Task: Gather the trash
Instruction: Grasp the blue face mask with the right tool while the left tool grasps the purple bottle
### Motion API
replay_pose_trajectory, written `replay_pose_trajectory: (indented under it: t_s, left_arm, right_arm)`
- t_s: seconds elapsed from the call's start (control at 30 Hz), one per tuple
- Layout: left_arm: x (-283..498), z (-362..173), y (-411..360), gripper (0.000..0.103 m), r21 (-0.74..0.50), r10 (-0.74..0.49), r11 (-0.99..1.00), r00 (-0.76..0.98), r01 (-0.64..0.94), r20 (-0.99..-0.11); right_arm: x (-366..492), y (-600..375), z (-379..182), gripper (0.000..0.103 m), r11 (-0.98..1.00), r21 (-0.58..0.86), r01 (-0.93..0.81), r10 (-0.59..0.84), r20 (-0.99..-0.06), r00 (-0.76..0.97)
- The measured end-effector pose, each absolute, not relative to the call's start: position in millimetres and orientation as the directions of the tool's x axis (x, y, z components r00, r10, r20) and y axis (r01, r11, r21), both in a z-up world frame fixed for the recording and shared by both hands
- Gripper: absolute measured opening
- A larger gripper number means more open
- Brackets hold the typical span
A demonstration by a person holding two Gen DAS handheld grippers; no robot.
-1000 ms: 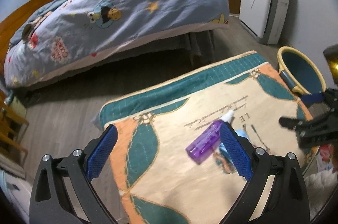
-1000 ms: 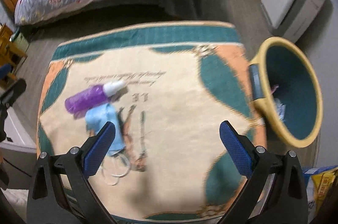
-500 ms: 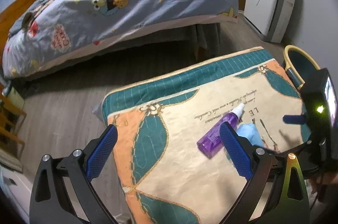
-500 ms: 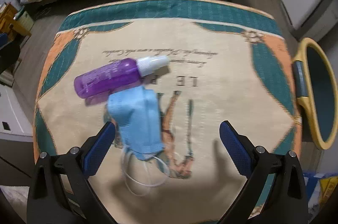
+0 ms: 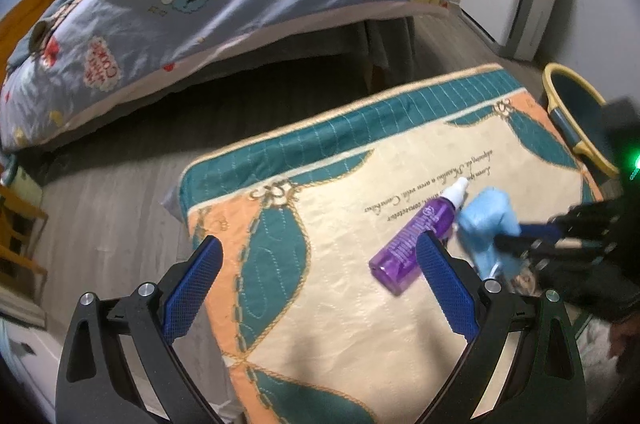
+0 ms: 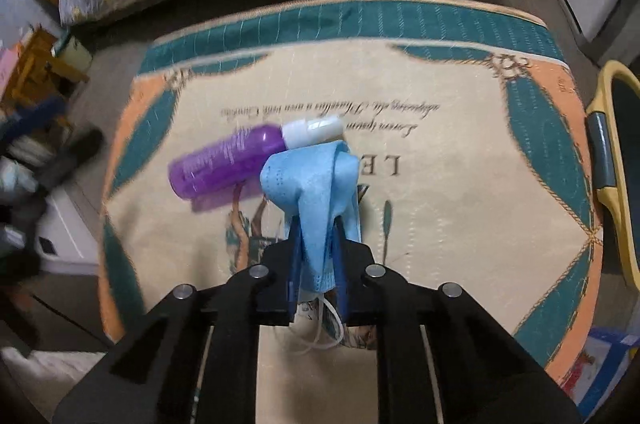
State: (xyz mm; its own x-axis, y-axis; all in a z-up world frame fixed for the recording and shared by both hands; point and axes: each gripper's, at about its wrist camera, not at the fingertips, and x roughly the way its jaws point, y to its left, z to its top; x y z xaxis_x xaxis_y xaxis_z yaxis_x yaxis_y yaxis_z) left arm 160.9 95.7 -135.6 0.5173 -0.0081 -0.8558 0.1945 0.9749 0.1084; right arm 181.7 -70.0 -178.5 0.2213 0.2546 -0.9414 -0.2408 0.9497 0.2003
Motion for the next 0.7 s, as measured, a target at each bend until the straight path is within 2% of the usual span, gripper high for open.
replay_pose_trajectory:
  t_s: [0.5, 0.7]
  left_arm:
    - [178, -185, 30, 0.096, 0.153, -0.007, 0.919, 0.401, 0.364, -0.916]
    - [186, -199, 14, 0.088, 0.164, 0.004, 0.898, 0.366, 0.409, -0.931]
  right_arm:
    - [201, -139, -137, 0.014, 0.960, 0.244, -0.141, 0.277, -0.907, 0.318]
    - [205, -155, -129, 0.014, 0.954, 0.270, -0.129, 0.298, -0.895, 0.331]
